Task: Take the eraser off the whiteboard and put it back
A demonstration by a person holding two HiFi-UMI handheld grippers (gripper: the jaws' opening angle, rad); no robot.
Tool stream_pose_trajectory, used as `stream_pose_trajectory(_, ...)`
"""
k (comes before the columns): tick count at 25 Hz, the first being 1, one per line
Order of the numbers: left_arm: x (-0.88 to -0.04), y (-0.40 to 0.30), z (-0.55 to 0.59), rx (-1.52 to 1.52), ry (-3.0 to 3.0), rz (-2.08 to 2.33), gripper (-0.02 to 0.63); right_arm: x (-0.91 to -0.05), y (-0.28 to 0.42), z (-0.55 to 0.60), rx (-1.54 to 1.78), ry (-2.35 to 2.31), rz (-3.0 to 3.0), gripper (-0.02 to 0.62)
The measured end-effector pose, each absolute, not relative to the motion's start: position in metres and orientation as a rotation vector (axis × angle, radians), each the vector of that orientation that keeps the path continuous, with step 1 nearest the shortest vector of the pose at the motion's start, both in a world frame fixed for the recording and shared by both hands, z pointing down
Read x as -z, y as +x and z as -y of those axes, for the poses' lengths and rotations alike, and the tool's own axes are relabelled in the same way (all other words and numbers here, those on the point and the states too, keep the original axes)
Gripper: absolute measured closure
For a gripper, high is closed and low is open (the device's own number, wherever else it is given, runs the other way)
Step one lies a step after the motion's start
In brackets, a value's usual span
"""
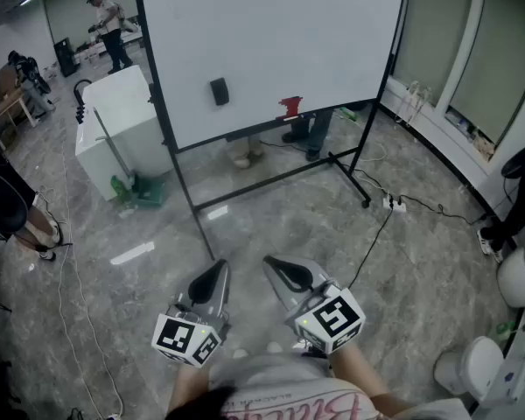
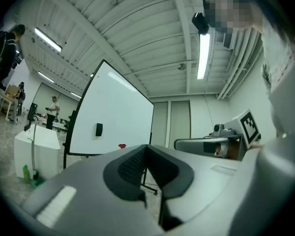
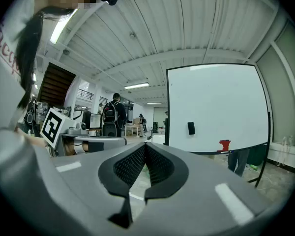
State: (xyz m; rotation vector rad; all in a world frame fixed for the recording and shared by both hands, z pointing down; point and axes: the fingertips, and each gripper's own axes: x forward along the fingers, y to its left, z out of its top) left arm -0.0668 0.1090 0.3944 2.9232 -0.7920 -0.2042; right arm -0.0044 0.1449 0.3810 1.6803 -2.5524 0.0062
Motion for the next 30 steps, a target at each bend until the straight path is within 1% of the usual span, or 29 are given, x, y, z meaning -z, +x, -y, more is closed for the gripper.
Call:
stream_pose_trajectory(10,-0.396,-0.065,-0.104,0.201,2.909,0.805,0.606,-0.385,-0.005,-0.141,-0.017,1.663,2.554,0.595)
stream_pose_trajectory(18,-0.396,-0.048,-0.103,0.203,2.897,0.834,0.607,-0.38,0.02,-0.141,-0.065,1.725,2.612,0.594)
stream_pose_trajectory(30,-0.404,-0.041,-0.095,0.192,2.843,0.974,0.607,-0.397,0.036,-0.137,-0.124,1.593,2.686,0.594)
